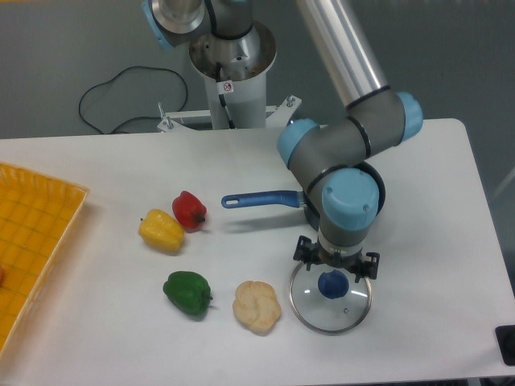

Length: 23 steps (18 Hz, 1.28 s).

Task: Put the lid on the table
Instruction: 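Raise the open gripper up away from the lid knob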

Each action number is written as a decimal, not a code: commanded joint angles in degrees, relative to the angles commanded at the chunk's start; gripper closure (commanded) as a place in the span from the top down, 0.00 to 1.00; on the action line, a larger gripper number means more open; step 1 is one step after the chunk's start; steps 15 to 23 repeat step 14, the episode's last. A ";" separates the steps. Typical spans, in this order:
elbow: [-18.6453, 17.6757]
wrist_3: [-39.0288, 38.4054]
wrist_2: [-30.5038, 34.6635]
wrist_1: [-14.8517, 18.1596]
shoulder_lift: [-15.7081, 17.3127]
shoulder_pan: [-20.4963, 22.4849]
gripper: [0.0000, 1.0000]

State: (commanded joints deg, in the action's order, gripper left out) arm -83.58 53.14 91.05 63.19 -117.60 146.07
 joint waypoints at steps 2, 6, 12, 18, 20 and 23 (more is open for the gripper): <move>-0.27 8.43 0.09 0.53 0.97 0.61 1.00; -0.27 22.07 0.18 5.87 3.86 3.16 1.00; -0.27 27.37 0.09 9.76 6.33 5.54 1.00; -0.35 27.46 0.18 11.33 6.33 5.80 1.00; -0.35 27.46 0.18 11.33 6.33 5.80 1.00; -0.35 27.46 0.18 11.33 6.33 5.80 1.00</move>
